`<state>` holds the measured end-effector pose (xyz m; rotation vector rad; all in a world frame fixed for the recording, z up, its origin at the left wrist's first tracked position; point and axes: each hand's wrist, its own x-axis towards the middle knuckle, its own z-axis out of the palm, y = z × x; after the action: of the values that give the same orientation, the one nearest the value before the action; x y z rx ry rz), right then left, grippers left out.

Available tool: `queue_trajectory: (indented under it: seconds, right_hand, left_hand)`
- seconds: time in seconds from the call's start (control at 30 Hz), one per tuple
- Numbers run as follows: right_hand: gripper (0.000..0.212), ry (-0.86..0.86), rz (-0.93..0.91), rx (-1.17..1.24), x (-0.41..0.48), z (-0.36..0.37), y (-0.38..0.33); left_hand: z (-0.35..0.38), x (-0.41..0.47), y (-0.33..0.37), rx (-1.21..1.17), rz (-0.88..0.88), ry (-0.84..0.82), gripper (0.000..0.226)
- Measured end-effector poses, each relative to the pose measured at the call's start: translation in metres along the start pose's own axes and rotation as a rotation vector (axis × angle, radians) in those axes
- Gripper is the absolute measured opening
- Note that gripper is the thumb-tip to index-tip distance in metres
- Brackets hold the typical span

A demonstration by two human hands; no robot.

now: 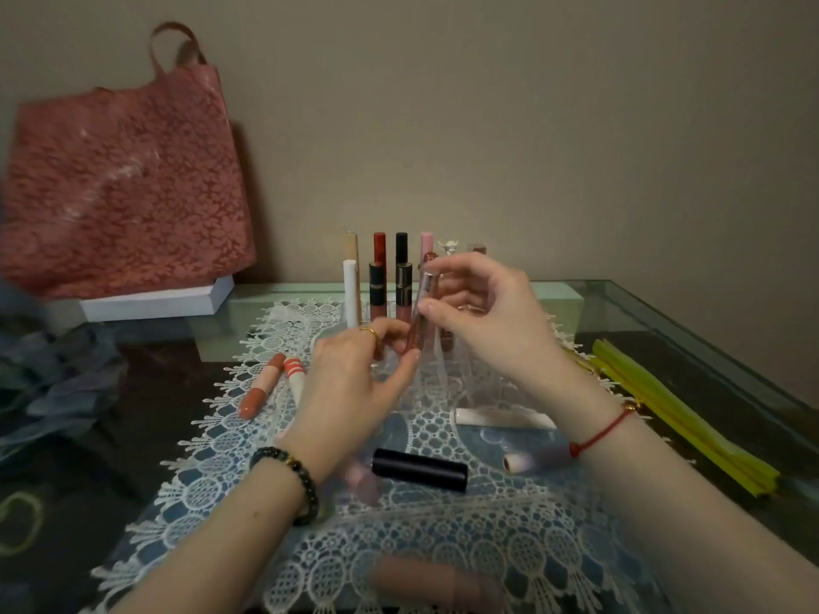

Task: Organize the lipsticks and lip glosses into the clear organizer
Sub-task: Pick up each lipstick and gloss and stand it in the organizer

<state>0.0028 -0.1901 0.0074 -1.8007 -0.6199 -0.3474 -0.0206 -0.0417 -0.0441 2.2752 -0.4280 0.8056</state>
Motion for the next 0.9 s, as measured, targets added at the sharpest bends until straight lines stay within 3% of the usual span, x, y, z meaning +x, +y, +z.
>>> queue_trajectory:
  seconds: [0.3,0.5,0.9]
  right_hand:
    - [0.027,0.082,-0.018,0.043,0.029,0.060,0.014]
    - [0.029,0.112,0.005,-0.021,0.034,0.074,0.029]
    - [0.031,0.066,0.041,-0.097,0.031,0.084,0.048]
  left_hand:
    - [-0.014,0.007,-0.047,-0.001,-0.146,0.131,0.018]
    - [-0.012,0.006,-0.060,-0.190,-0.280,0.113,0.022]
    - [-0.009,0.005,-0.065,-0.276,-0.368,0.060,0.021]
